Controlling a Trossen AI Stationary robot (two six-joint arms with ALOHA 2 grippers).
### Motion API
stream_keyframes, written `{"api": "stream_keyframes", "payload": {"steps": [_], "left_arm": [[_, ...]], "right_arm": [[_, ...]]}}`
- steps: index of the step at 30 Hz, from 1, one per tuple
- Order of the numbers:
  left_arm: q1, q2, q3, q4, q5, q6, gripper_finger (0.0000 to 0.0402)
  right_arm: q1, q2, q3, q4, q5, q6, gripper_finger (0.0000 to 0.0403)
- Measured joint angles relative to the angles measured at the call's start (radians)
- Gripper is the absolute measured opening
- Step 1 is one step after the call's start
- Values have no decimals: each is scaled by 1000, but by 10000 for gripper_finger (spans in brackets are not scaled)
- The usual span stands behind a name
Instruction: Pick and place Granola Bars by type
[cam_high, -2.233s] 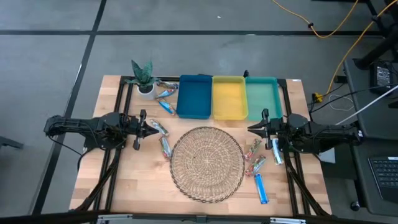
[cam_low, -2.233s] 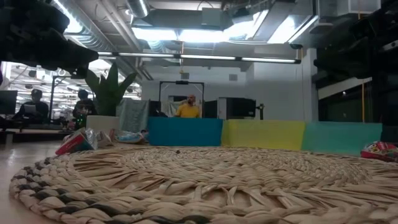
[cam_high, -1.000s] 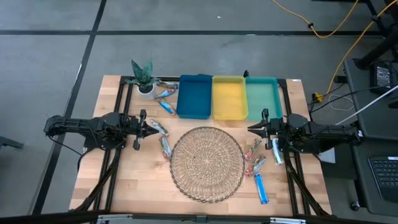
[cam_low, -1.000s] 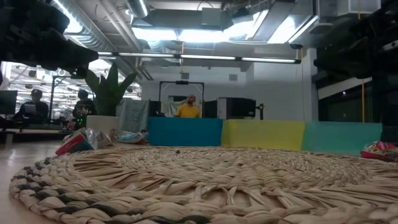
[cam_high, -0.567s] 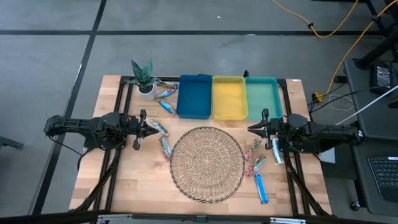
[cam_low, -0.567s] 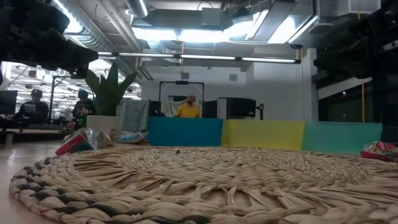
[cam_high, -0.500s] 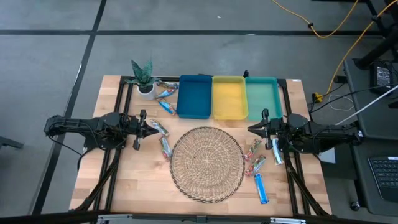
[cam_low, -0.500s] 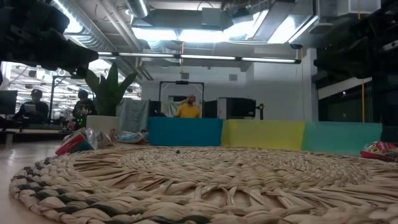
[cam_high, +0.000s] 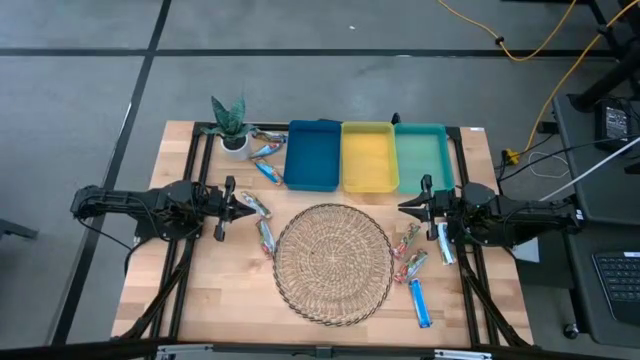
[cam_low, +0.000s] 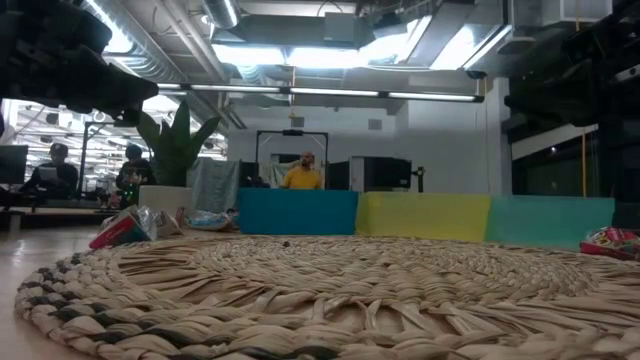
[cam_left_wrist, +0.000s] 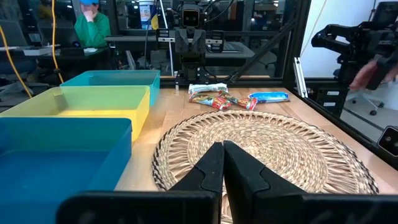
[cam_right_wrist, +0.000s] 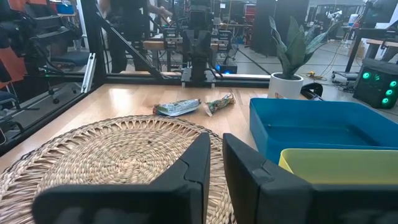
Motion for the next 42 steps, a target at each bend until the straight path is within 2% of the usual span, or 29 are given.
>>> {"api": "stream_keyframes", "payload": {"steps": [16, 24, 29, 34, 38, 42], "left_arm": [[0, 0, 0, 4, -12, 0, 4], [0, 0, 0, 116, -196, -56, 4], [0, 0, 0, 252, -408, -176, 4], [0, 0, 0, 339, -576, -300, 4], [0, 0, 0, 362, -651, -352, 4], [0, 0, 0, 364, -652, -384, 4]], "right_arm": [[0, 0, 0, 14, 0, -1, 49], [0, 1, 0, 52, 8, -1, 49], [0, 0, 0, 186, 32, -8, 49], [0, 0, 0, 209, 88, 1, 49], [0, 0, 0, 211, 87, 0, 49], [0, 0, 0, 217, 87, 1, 49]]}}
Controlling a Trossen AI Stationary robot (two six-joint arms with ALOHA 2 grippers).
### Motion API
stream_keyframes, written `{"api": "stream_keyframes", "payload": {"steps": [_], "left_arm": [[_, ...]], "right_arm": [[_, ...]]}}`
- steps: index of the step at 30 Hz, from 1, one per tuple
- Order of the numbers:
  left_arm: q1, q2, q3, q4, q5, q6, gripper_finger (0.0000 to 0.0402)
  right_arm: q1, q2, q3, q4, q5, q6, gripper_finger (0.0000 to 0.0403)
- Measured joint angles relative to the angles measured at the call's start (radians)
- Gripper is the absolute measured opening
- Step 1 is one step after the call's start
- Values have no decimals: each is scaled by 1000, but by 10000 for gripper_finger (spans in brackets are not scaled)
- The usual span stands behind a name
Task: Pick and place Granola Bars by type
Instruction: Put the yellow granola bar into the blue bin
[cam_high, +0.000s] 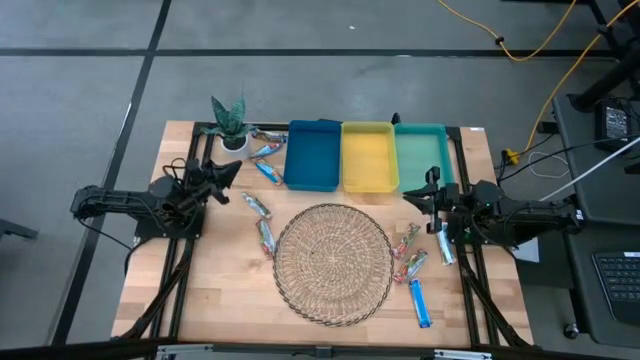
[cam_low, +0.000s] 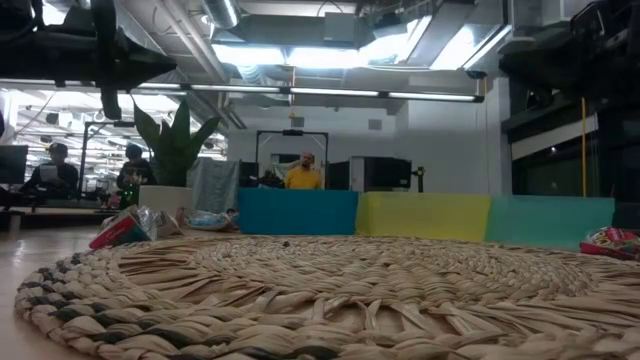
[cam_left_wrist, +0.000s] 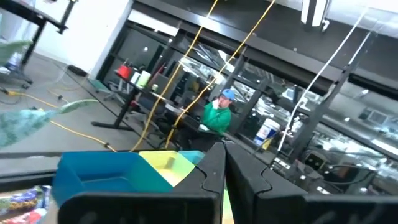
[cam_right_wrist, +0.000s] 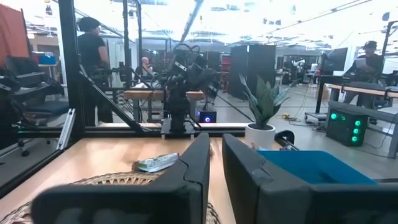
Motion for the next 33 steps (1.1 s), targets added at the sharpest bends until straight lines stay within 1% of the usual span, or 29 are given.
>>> {"api": "stream_keyframes", "payload": {"steps": [5, 11, 13, 16, 18, 21, 24, 28, 33], "left_arm": [[0, 0, 0, -4, -22, -2, 4], [0, 0, 0, -15, 4, 23, 4], [0, 0, 0, -25, 2, 3, 4], [0, 0, 0, -32, 29, -11, 4], [0, 0, 0, -35, 36, 40, 4], [2, 0, 0, -43, -16, 124, 4], [2, 0, 0, -67, -16, 174, 4], [2, 0, 0, -105, -8, 183, 4], [2, 0, 2, -104, 56, 185, 4]], "right_arm": [[0, 0, 0, 9, 26, 3, 49], [0, 0, 0, 37, 29, 18, 49], [0, 0, 0, 42, 29, 34, 49], [0, 0, 0, 42, 29, 82, 48], [0, 0, 0, 42, 29, 106, 48], [0, 0, 0, 42, 29, 107, 48], [0, 0, 0, 42, 29, 104, 48], [0, 0, 0, 44, 66, 106, 48], [0, 0, 0, 104, 78, 104, 48]]}}
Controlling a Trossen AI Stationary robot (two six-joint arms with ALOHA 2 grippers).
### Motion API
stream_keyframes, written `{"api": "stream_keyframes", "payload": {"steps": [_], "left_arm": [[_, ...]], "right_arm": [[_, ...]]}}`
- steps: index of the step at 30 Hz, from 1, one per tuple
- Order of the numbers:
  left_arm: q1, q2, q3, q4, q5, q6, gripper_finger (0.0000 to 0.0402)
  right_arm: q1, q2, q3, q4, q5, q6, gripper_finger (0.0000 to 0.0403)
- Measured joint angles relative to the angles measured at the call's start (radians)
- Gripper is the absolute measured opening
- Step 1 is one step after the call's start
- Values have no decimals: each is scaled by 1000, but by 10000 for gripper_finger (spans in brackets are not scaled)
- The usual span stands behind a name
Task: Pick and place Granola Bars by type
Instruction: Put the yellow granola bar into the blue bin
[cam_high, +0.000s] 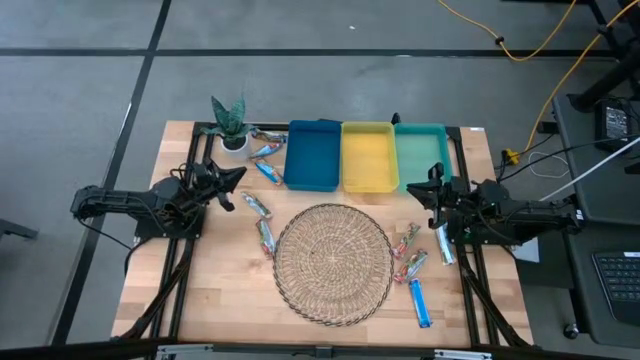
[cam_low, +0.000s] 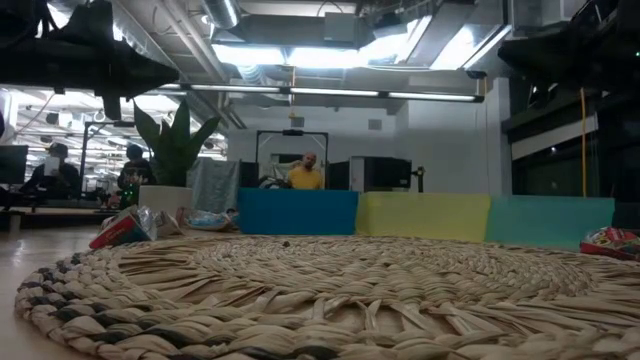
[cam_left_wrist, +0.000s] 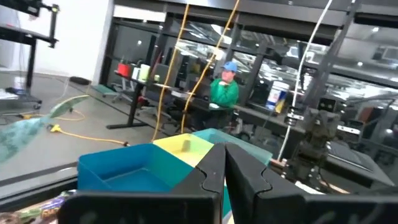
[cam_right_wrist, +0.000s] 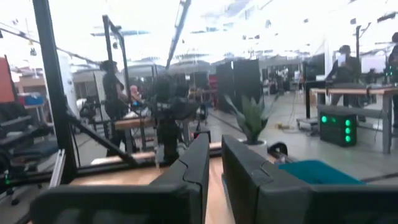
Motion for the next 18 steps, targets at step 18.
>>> {"api": "stream_keyframes", "payload": {"steps": [18], "left_arm": [[0, 213, 501, -566, -5, 69, 101]], "right_arm": [[0, 0, 0, 48, 1, -1, 48]]}}
